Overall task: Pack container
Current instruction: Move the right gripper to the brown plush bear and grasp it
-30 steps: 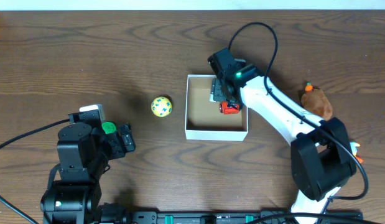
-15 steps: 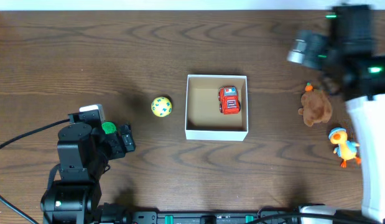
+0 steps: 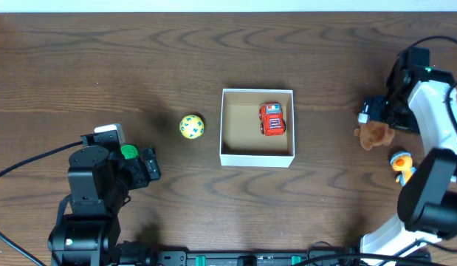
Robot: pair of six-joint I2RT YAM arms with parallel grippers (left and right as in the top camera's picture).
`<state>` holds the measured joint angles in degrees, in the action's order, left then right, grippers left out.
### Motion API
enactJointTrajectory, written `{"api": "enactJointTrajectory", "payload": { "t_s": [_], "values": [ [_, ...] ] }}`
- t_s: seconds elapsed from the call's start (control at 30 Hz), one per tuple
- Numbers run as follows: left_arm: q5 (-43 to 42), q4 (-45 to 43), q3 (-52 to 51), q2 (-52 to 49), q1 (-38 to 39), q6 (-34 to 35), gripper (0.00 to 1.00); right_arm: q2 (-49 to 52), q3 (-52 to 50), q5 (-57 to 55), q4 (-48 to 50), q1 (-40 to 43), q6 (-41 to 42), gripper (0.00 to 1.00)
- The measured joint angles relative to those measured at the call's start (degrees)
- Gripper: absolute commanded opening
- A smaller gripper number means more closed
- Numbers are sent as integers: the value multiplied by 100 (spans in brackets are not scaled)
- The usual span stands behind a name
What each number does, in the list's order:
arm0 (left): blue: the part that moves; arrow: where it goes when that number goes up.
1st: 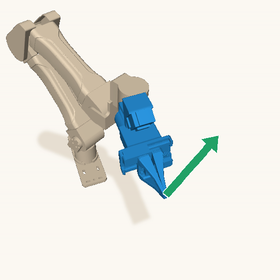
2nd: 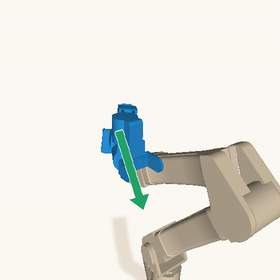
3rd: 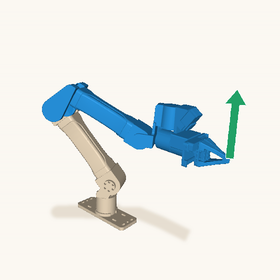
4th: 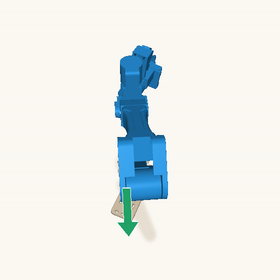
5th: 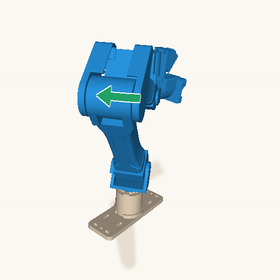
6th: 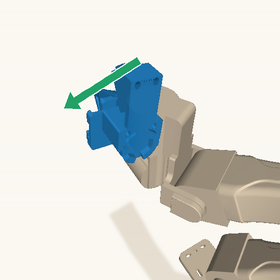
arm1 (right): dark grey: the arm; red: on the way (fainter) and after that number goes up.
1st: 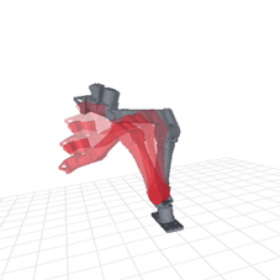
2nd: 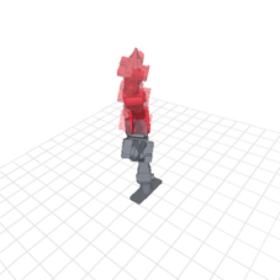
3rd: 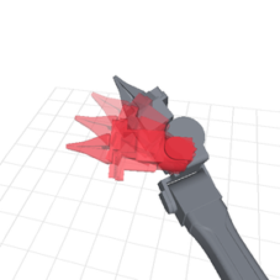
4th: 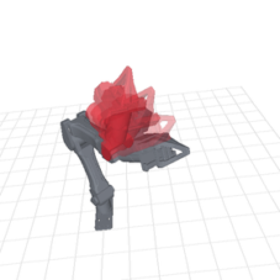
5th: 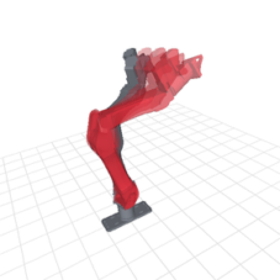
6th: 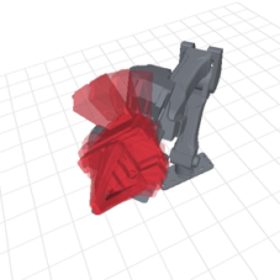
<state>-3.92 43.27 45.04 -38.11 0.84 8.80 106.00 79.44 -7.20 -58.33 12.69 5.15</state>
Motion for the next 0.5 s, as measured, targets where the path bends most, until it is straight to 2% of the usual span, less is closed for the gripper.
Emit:
{"api": "enactJointTrajectory", "payload": {
  "t_s": [0.1,0.17,0.2,0.37,0.5],
  "values": [
    [0,0,0,0,0,0,98,236,-39,13,61,0,-63,45],
    [0,0,0,0,0,0,98,295,-42,31,66,0,-81,10],
    [0,0,0,0,0,0,98,295,-42,42,72,0,-74,3],
    [0,0,0,0,0,0,98,201,-42,70,35,-2,-68,1],
    [0,2,0,0,0,0,98,-260,-22,122,-96,-63,-59,1]
  ]
}}
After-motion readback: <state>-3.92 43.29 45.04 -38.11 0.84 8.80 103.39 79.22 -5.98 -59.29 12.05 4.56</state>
